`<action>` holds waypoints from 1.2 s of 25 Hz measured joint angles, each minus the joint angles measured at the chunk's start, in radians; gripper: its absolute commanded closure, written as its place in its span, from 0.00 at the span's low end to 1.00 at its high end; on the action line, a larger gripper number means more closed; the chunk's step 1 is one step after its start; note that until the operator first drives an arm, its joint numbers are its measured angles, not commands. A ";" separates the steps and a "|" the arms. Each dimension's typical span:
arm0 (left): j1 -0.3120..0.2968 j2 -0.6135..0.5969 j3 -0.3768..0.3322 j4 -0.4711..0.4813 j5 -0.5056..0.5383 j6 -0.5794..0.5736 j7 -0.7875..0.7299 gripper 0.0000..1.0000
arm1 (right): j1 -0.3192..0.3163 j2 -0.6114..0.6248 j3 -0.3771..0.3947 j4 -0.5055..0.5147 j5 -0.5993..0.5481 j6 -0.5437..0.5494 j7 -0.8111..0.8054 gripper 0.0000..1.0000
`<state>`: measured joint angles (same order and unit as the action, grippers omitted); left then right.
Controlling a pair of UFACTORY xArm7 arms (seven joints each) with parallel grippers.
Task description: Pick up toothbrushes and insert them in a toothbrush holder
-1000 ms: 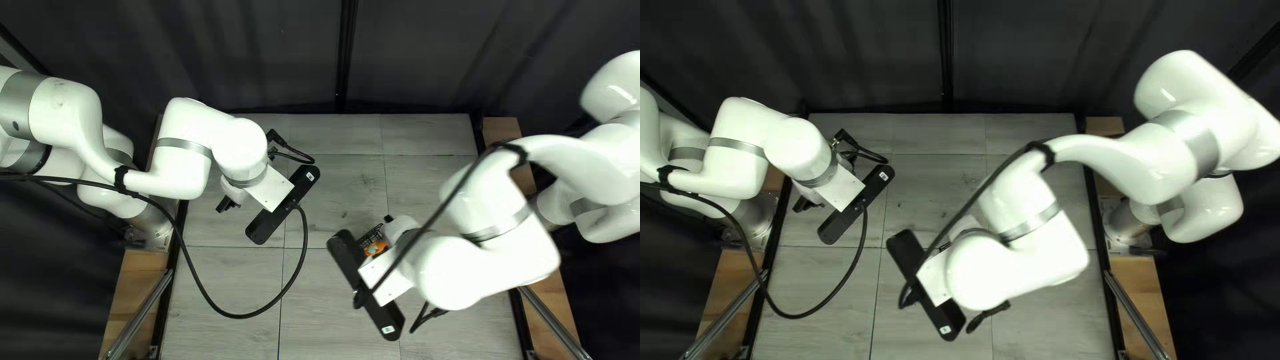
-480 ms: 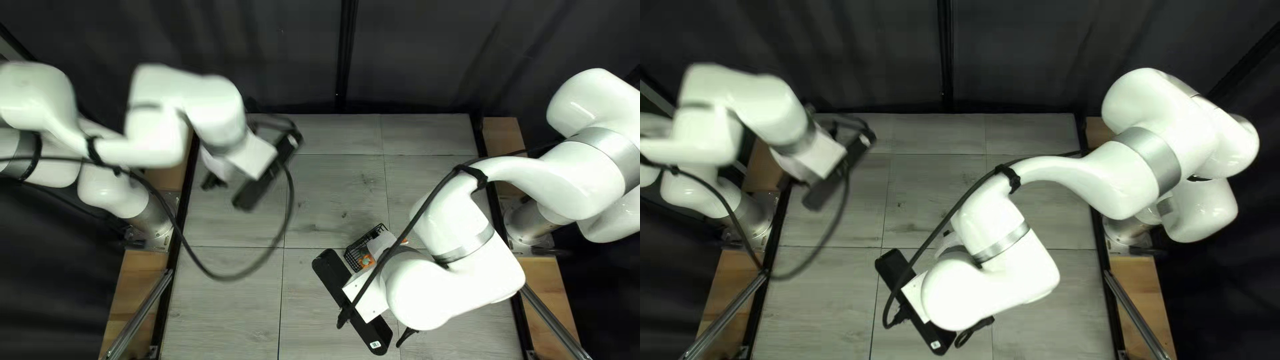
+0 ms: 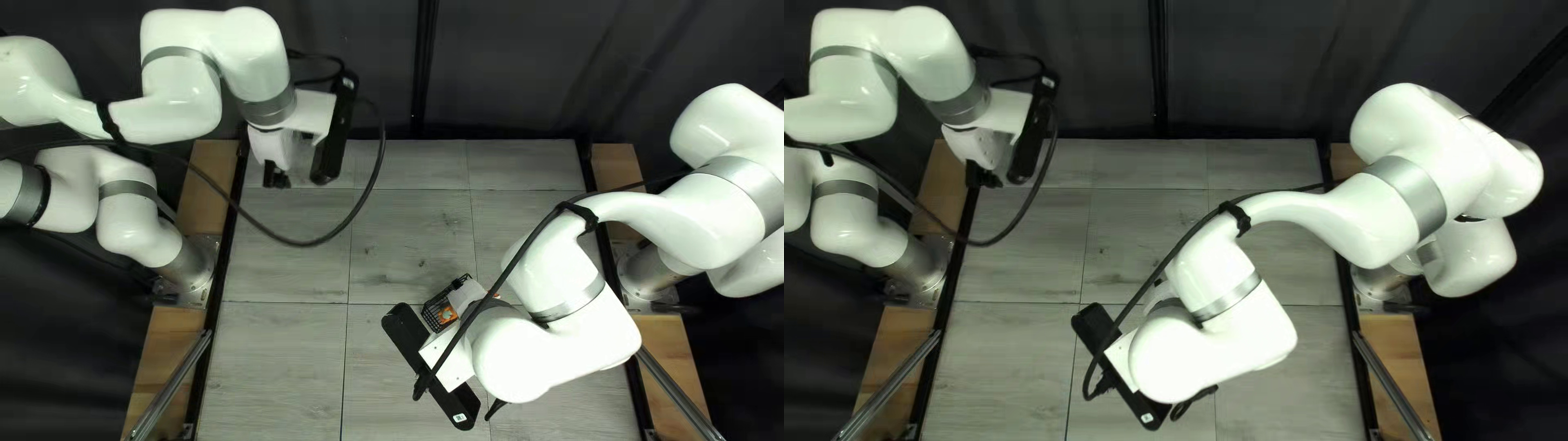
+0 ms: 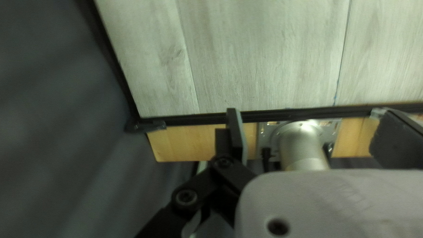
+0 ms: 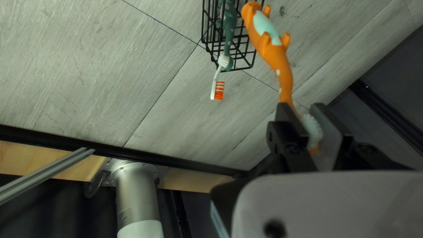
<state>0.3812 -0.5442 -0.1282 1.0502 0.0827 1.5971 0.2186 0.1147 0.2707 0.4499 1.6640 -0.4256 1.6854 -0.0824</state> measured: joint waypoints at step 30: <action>0.023 0.046 0.016 0.010 -0.003 -0.009 -0.031 0.00 | 0.024 0.166 -0.040 0.083 -0.021 0.066 0.108 0.99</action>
<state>0.4043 -0.4986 -0.1122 1.0607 0.0800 1.5876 0.1880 0.1391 0.4367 0.4098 1.7471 -0.4465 1.7517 0.0253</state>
